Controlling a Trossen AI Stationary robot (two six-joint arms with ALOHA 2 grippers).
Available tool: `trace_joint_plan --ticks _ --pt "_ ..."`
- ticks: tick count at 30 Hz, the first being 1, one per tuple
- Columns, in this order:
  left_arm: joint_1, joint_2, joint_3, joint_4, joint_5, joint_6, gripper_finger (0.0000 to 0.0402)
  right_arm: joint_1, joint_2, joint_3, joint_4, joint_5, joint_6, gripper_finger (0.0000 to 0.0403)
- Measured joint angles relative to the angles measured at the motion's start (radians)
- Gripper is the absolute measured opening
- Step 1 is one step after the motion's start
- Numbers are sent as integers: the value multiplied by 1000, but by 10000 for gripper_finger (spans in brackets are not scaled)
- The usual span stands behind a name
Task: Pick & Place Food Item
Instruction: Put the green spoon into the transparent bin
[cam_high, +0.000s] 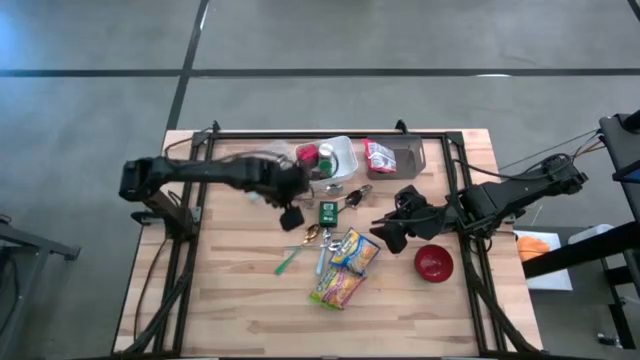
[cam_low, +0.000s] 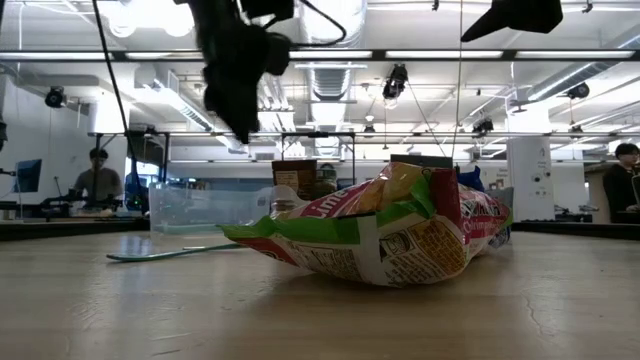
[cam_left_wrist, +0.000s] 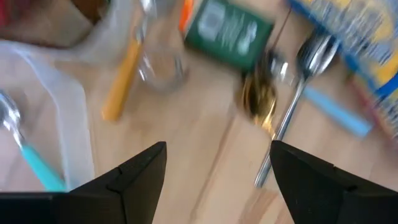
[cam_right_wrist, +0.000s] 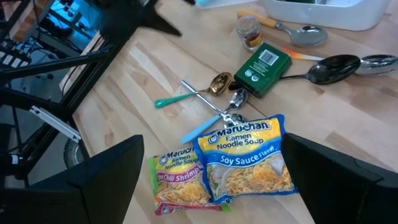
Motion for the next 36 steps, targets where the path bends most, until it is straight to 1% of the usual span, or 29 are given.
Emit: trace_joint_plan --ticks 2,7,10,16,21,29,36 --pt "-34 3 -35 2 -31 -38 290 0 0 0 0 0 1 373" --pt "-82 6 -89 62 -38 -164 289 0 0 0 0 0 2 373" --pt "-90 6 -102 101 -36 -199 289 0 0 0 4 0 9 373" --pt "-107 39 -102 120 -23 -201 289 0 0 0 7 0 24 373" --pt "-129 106 -102 177 22 -201 289 1 0 0 12 0 30 373" --pt "-131 200 -94 227 72 -201 289 2 0 0 15 0 31 373" --pt "-131 248 -96 233 76 -196 289 2 0 0 15 -23 31 373"
